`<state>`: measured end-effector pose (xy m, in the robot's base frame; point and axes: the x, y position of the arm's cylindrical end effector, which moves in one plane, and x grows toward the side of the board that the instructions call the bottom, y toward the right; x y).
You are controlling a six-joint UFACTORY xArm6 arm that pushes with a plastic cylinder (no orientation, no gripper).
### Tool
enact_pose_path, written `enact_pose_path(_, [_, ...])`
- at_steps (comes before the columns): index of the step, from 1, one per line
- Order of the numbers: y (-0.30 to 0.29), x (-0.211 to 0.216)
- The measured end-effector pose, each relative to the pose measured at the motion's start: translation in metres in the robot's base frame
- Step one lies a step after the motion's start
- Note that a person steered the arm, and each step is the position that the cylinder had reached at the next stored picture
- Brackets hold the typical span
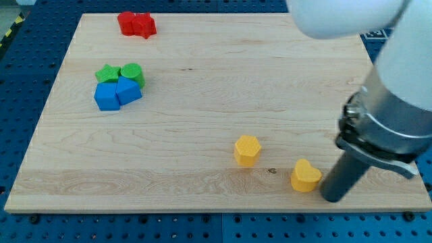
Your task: Push the yellow hexagon below the blue triangle
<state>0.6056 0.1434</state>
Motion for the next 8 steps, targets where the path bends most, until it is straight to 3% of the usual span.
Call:
enact_pose_path(2, [-0.078, -0.01])
enact_pose_path(3, [-0.077, -0.013])
enact_pose_path(5, [-0.093, -0.058])
enact_pose_path(8, [-0.183, -0.092])
